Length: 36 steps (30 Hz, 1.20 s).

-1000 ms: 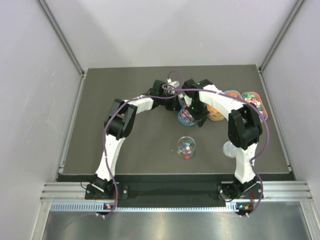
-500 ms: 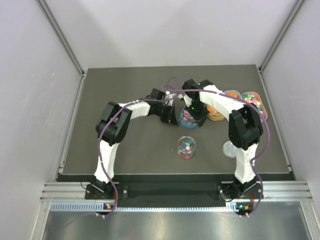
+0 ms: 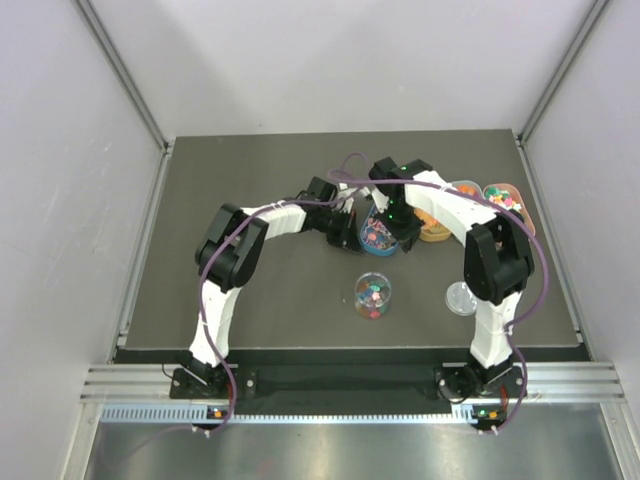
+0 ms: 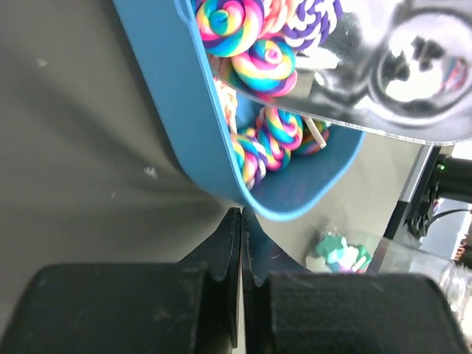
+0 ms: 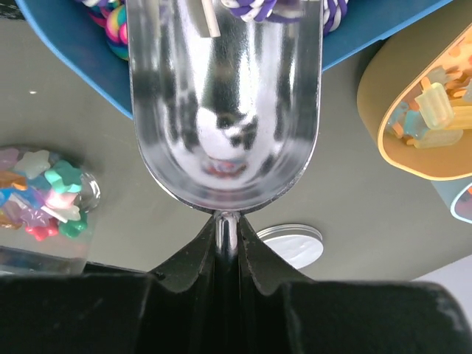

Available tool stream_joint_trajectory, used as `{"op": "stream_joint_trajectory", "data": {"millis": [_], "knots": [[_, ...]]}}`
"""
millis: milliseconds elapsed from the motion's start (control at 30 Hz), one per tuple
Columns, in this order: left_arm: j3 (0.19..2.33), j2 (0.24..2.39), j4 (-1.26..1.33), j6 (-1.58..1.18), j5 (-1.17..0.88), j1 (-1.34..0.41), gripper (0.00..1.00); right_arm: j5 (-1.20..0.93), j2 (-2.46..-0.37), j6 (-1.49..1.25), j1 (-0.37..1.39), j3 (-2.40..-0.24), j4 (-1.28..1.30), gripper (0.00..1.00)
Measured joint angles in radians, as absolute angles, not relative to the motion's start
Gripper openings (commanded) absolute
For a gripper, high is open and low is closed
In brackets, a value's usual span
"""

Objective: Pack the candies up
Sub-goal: Scoop the fake candies from the storage box.

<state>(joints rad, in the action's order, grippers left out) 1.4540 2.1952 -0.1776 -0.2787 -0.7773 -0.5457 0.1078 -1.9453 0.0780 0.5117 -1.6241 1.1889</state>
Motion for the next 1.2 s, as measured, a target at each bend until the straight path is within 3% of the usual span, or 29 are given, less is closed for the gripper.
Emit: {"op": "stream_joint_trajectory", "data": {"millis": [1200], "knots": [[1.395,2.077,-0.272,-0.207,-0.751,-0.479,0.00,0.009,-1.919,0.114,0.422,-1.509,1.084,0.00]]}}
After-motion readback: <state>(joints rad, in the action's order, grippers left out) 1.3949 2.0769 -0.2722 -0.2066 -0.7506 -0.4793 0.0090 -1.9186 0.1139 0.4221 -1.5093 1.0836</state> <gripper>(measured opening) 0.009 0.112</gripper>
